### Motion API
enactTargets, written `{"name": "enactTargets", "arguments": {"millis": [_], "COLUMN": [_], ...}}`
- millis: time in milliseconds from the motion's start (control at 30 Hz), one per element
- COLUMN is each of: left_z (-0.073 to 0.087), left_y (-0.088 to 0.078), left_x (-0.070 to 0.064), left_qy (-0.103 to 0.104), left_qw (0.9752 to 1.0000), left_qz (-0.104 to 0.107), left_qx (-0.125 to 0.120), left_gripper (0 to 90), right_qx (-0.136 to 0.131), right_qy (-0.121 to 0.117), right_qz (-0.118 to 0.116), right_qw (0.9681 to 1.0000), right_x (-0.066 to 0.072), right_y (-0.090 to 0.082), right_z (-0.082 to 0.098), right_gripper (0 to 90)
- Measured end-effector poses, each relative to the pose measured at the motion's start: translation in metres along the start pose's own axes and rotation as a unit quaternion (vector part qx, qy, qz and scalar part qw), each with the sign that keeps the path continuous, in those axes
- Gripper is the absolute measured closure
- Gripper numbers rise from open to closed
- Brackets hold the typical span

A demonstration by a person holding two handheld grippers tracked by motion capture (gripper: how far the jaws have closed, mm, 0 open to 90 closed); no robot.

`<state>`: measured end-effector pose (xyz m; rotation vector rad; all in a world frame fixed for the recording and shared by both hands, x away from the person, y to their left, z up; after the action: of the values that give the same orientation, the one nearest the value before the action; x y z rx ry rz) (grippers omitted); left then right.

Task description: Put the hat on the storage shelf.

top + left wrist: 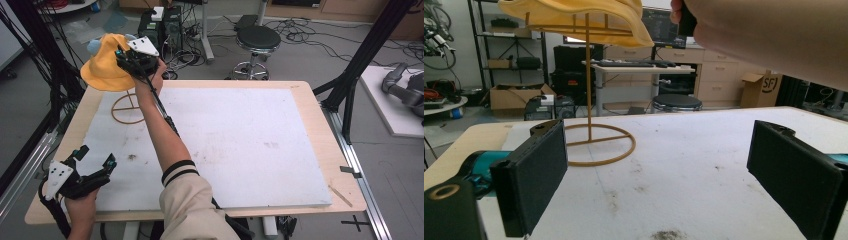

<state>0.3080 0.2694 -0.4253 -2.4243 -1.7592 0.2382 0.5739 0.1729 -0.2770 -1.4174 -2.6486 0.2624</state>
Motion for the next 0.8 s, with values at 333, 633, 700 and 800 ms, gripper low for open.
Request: {"name": "enactTargets", "arguments": {"millis": [333,633,700,800], "left_z": [0.001,0.001,0.0,0.0], "left_y": [-0.01,-0.022,-0.024,-0.028], "left_x": [0.012,0.018,0.019,0.021], "left_qy": [-0.014,-0.049,-0.061,-0.055], "left_qw": [0.9997,0.9986,0.998,0.9982], "left_qz": [-0.021,-0.016,-0.014,-0.02], "left_qx": [-0.006,-0.008,-0.012,-0.014], "left_gripper": [8.7,7.8,7.4,7.2], "right_qx": [-0.039,-0.047,-0.043,-0.021], "right_qy": [-0.025,-0.046,-0.049,-0.054], "right_qz": [0.021,0.041,0.039,0.037], "right_qw": [0.9987,0.997,0.9972,0.9976], "right_x": [-0.018,-0.053,-0.061,-0.072], "right_y": [-0.046,-0.116,-0.133,-0.156], "right_z": [-0.021,-0.036,-0.038,-0.036], "right_gripper": [25.2,17.2,12.5,11.0]}}
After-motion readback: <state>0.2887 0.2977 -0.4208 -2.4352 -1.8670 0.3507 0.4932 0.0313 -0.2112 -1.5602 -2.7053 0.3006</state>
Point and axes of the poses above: each handheld gripper's, and its own axes: y roughly forward along the jaws, z roughly out of its underside, x roughly to its left, the point moved 8 cm from there along y, roughly forward along the jaws, and after that the axes turned 14 degrees about x, right-handed, at the moved point
